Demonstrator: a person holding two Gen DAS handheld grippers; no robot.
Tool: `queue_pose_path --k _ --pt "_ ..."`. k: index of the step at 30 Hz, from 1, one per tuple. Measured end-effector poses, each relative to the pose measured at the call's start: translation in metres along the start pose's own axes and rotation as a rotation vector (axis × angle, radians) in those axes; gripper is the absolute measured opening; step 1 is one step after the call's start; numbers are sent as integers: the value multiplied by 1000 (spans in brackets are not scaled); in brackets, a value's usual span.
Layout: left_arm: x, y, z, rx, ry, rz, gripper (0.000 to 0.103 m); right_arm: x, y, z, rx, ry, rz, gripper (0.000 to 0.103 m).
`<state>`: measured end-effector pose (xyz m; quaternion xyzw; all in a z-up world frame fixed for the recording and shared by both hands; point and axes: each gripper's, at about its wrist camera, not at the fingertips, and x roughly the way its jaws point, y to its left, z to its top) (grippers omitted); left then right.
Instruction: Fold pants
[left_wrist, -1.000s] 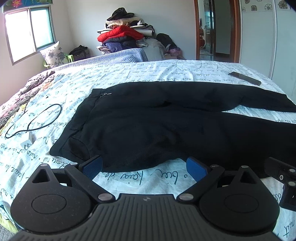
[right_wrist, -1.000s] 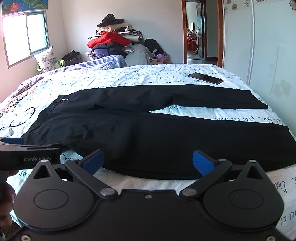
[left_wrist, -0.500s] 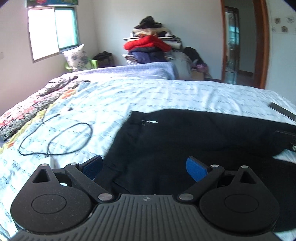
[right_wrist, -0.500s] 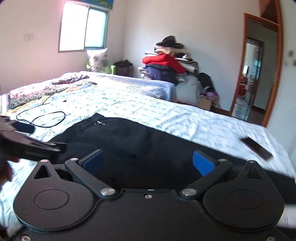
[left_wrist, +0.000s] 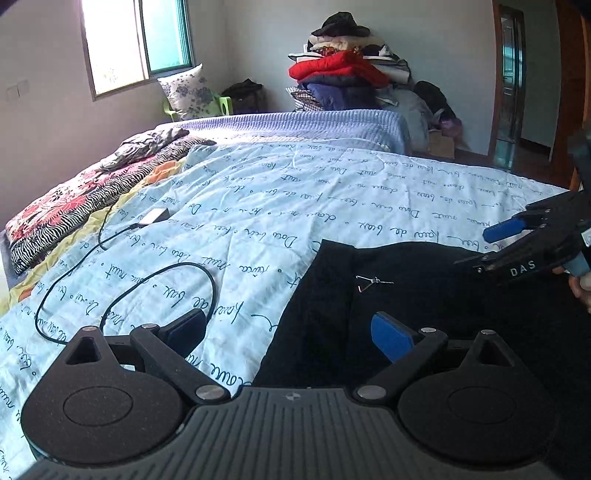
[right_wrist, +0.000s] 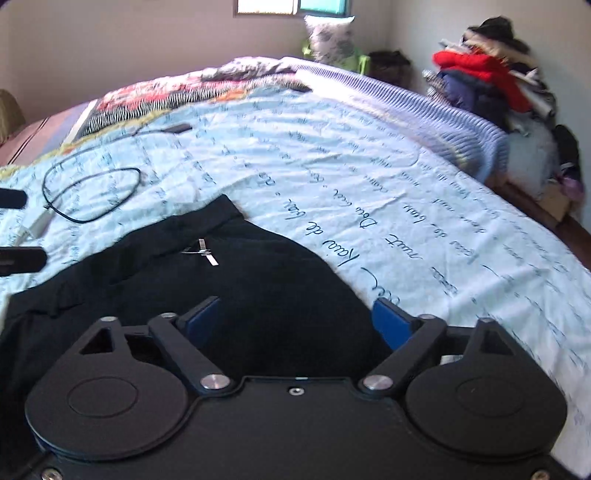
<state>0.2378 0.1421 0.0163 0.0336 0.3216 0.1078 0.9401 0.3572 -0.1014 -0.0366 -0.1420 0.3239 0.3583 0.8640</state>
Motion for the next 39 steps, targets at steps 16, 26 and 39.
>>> queue_pose_path --k 16,26,39 --pt "92 26 53 -220 199 -229 96 54 -9 17 -108 90 104 13" --pt "133 -4 68 -468 408 -414 96 -13 88 -14 -486 -87 -151 11" --pt "96 6 50 -479 318 -416 6 -43 114 -29 -528 -150 -203 14"
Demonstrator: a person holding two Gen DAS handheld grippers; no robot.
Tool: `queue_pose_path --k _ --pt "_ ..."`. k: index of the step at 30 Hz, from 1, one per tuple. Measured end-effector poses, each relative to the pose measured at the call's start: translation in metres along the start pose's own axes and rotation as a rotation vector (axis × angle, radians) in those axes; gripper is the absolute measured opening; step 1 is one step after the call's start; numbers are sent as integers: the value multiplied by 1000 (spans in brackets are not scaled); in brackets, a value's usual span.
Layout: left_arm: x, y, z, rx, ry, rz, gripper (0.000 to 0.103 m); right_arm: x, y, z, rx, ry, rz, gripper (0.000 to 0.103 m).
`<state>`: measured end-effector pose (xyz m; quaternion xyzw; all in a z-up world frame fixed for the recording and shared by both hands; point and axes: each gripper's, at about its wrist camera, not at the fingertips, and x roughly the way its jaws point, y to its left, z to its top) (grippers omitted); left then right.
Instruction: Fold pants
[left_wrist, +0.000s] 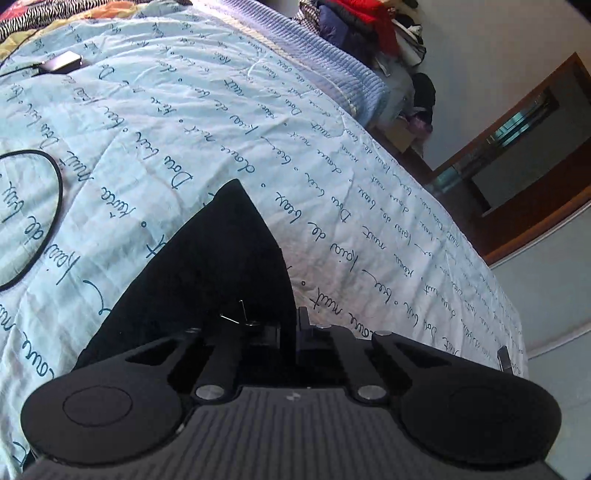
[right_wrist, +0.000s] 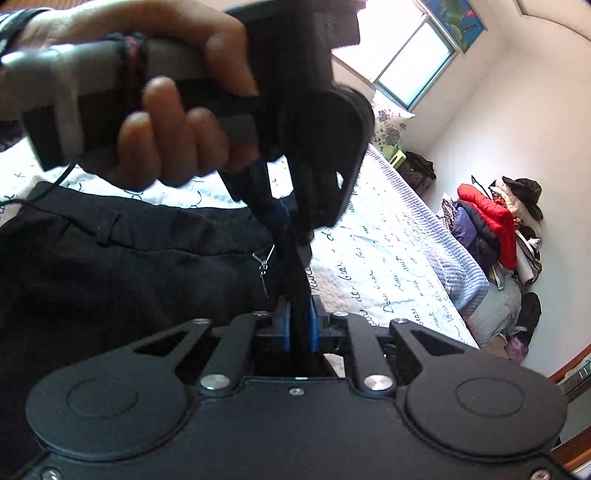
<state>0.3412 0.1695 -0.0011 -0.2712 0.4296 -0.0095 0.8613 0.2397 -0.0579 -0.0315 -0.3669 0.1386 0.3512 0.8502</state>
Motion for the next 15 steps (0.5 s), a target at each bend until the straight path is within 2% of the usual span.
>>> queue_pose_path --k 1,2,3,5,7,11,12,13,14,15 --pt "-5 0 -3 13 -13 1 6 -3 1 -2 -6 6 -6 15" --pt "-10 0 -7 27 -25 0 6 -9 0 -7 -23 9 -25 23" --pt "-15 0 -10 40 -34 -2 6 -15 -3 -14 -49 21 -38 38" --pt "-22 0 -17 59 -51 -3 6 -27 -15 -35 -82 77 -55 48" --pt "-28 -2 -25 85 -68 0 6 -35 -36 -56 -65 137 -59 48" --pt "-43 -4 -37 118 -102 8 6 -32 -82 -85 70 209 -2 48" --pt "-48 -3 -40 120 -109 11 6 -30 -88 -89 91 213 7 46" --pt "-53 -2 -43 119 -114 9 6 -26 -93 -91 114 230 19 38" --pt "-59 -1 -45 119 -121 8 6 -21 -96 -92 130 263 30 4" --pt "-65 1 -48 123 -133 12 6 -19 -92 -92 121 280 17 3"
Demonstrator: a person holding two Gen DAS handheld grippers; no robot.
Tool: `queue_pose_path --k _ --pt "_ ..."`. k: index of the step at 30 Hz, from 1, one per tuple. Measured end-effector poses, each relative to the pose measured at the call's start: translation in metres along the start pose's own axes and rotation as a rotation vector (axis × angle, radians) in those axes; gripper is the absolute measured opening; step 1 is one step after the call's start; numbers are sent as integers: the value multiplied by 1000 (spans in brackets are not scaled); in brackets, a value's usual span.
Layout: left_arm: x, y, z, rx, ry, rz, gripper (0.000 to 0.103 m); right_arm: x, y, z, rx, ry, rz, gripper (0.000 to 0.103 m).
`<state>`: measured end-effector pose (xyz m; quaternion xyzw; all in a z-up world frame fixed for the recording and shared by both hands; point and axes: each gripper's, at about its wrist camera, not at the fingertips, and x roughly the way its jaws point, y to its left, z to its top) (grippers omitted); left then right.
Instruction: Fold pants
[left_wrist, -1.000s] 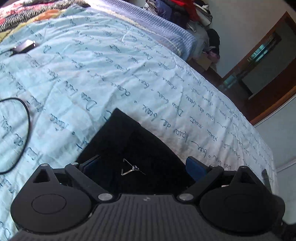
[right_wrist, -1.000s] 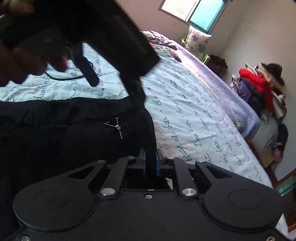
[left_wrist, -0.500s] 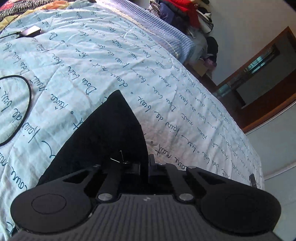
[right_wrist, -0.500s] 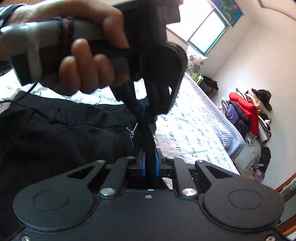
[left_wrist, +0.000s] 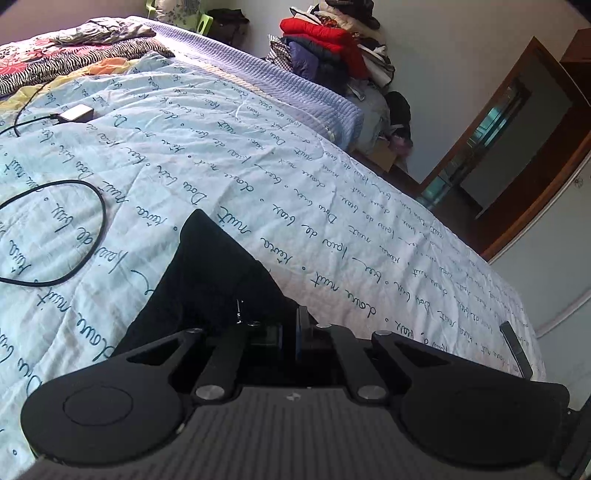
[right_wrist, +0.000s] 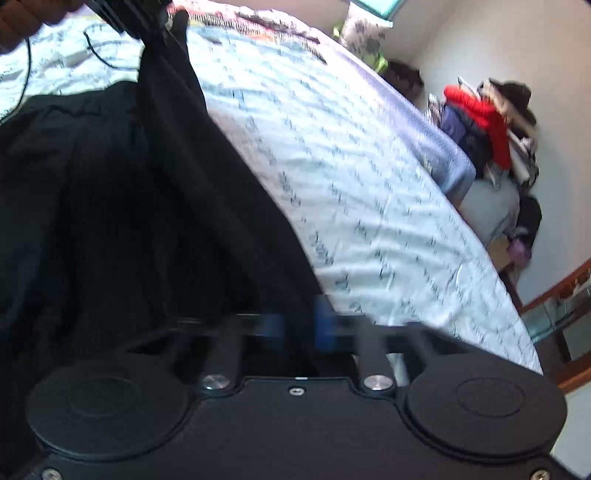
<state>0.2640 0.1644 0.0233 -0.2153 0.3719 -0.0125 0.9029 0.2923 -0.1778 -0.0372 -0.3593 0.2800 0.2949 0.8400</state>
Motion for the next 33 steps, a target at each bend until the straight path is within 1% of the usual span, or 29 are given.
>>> queue_pose_path --k 1,4,7,10,12,15,17,19,21,22,23,24,26,27,30,32,33 --pt "-9 2 -4 12 -17 6 6 -3 7 1 -33 -9 -27 3" --pt "-38 9 -18 58 -58 22 6 -40 40 -3 -102 -51 -102 3" --pt "-63 19 -38 87 -71 34 6 -86 74 -20 -123 -106 -131 3" --pt "-79 26 -63 114 -70 57 6 -112 107 -27 -140 -129 -122 3" --pt "-87 33 -83 133 -56 82 6 -119 131 -34 -155 -122 -100 3" --pt "-83 45 -103 146 -23 119 6 -123 164 -45 -175 -101 -64 3" --pt "-72 57 -110 116 7 134 6 -121 176 -51 -163 -81 -57 3" --pt "-65 61 -115 122 23 156 6 -114 180 -53 -139 -72 -51 3" --pt "-68 58 -119 153 33 159 6 -107 186 -56 -131 -70 -54 4" --pt "-73 55 -121 170 23 157 8 -107 191 -58 -134 -63 -63 4" --pt "-78 52 -123 194 13 161 13 -109 196 -60 -135 -53 -67 5" --pt "-83 49 -125 218 9 170 23 -115 202 -63 -132 -51 -65 7" --pt "-91 45 -126 231 7 190 26 -127 203 -70 -99 -55 -50 7" --pt "-95 43 -127 228 3 191 24 -135 205 -75 -80 -61 -50 7" --pt "-111 26 -133 243 -46 205 25 -150 192 -86 13 -85 -68 7" --pt "-118 3 -140 295 -83 183 26 -154 183 -102 120 -83 -75 7" --pt "-119 -10 -143 319 -88 164 29 -154 178 -109 174 -71 -71 7"
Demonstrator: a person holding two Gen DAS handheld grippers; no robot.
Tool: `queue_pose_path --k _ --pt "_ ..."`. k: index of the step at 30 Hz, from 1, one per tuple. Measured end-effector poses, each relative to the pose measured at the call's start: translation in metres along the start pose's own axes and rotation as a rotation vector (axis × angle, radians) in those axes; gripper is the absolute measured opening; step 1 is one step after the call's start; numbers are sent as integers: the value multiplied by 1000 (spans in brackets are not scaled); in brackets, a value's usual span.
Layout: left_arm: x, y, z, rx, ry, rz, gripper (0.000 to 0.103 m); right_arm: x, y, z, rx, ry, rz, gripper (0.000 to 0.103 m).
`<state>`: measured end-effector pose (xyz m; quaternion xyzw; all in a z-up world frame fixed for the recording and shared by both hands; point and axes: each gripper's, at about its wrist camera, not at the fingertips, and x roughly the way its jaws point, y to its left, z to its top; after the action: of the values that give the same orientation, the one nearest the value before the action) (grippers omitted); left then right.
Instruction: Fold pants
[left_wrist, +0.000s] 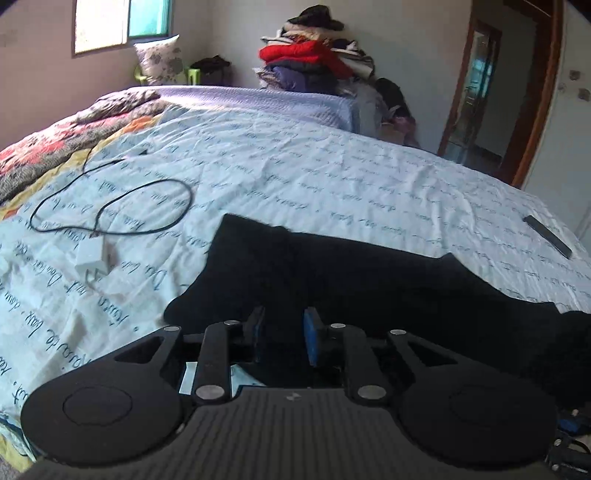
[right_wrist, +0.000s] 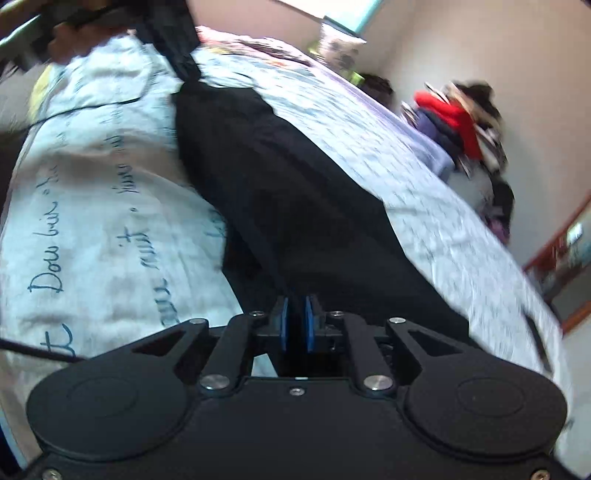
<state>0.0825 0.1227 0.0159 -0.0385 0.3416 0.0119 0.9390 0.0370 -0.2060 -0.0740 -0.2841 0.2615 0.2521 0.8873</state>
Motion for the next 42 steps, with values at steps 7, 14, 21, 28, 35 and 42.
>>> queue_pose_path --k 7,14,21,28,35,42 --pt "2 -106 -12 204 -31 -193 50 -32 -13 -30 155 4 -39 7" --pt "19 -176 -45 328 69 -407 53 -42 -38 -80 341 123 -136 7" --pt "8 -235 -92 706 -32 -508 65 -68 -124 -112 818 -56 -298 27" --pt "14 -255 -114 825 -106 -477 65 -62 -161 -133 1045 -105 -377 28" --pt "26 -273 -129 954 -141 -432 64 -65 -145 -141 1031 -114 -394 54" --pt "29 -277 -132 942 -170 -439 63 -61 -256 -158 1141 -137 -502 54"
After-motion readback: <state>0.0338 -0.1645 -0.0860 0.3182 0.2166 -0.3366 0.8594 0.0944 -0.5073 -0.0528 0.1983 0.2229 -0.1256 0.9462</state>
